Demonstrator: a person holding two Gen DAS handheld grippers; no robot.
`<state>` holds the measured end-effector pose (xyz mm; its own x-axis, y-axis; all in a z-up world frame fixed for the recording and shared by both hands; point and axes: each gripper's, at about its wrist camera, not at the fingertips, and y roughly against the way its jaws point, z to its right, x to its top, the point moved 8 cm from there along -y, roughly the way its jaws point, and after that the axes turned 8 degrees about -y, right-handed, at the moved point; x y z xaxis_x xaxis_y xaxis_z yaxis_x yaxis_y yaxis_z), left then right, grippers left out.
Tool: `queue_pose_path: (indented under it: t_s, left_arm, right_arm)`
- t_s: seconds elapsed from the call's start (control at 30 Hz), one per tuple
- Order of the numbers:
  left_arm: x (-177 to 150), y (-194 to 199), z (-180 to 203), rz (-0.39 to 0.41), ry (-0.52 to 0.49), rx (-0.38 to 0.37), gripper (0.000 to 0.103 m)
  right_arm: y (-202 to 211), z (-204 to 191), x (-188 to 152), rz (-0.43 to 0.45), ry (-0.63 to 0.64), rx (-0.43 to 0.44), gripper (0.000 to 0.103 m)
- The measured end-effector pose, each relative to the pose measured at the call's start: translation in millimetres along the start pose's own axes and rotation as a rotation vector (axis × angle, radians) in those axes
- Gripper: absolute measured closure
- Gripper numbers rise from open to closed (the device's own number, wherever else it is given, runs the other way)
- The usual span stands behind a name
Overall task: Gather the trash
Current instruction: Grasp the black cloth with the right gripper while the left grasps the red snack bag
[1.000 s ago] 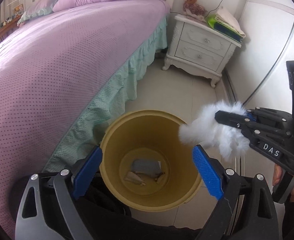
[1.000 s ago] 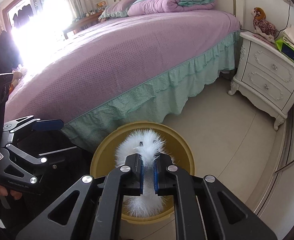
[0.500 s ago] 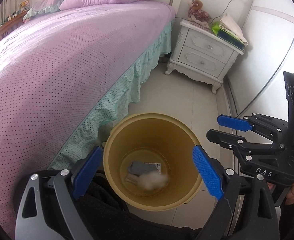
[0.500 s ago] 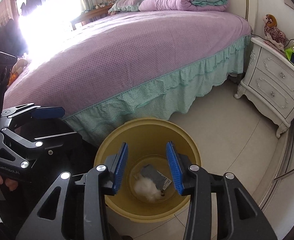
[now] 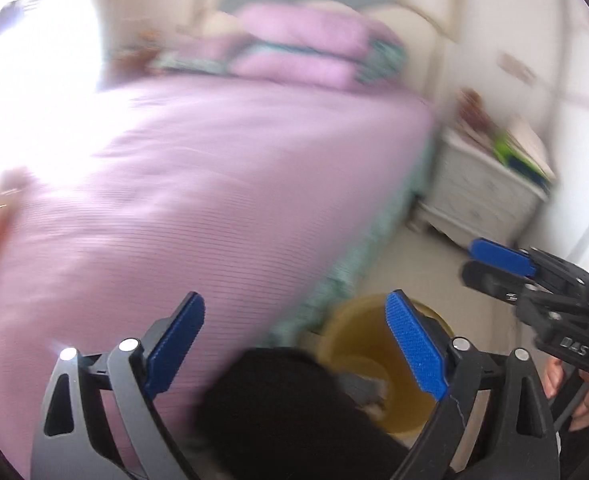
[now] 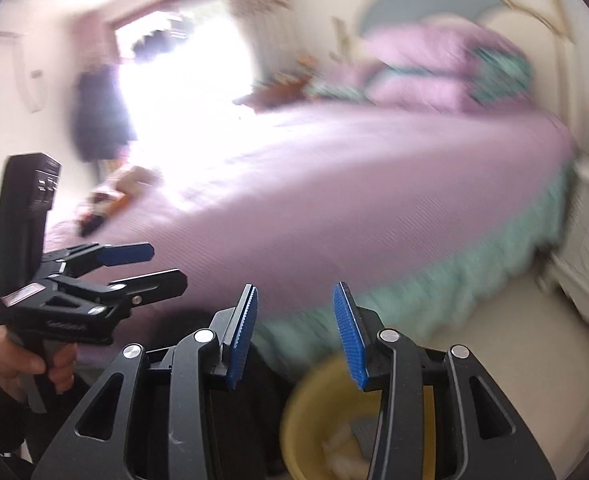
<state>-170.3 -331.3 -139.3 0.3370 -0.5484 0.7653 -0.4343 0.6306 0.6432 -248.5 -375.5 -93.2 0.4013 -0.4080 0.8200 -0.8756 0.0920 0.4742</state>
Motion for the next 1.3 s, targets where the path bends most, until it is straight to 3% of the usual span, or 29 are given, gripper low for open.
queue_pose_path:
  t_s: [0.07,0.27,0.37,0.57,0.73,0.9,1.2,1.3]
  left_arm:
    - [1.0,25.9,-41.7,0.044,0.065,0.107,0.004]
    - [-15.5,98.8,-148.7,0.108,0.255,0.347,0.004]
    - [-29.0,130.0,-192.7,0.128,0.32,0.457,0.004]
    - [-62.4,171.8,-256.5,0.131,0.44,0.582,0.004]
    - [-86.8,185.1,-295.3,0.129,0.52,0.622,0.004]
    - [-102.3,185.9,-320.1,0.122,0.571,0.628,0.004]
    - [-105.7,167.0,-344.3,0.11,0.578,0.598,0.004]
    - [-105.8,159.2,-351.2,0.098,0.578,0.592,0.004]
  right_arm:
    - [-13.5,-34.1,14.4,0.019,0.05,0.081,0.062]
    - [-56.7,-135.1,38.6,0.034,0.171,0.296,0.033]
    - [-74.2,-184.2,45.2,0.048,0.217,0.389,0.026]
    - [-124.3,-268.5,36.2,-0.026,0.303,0.494,0.02]
    - [-176.1,-314.1,19.1,-0.122,0.37,0.514,0.022]
    - [-212.8,-333.9,7.0,-0.202,0.405,0.498,0.03]
    - [-266.9,-359.6,-1.0,-0.287,0.458,0.445,0.033]
    - [-286.8,-363.2,-13.4,-0.353,0.494,0.396,0.042]
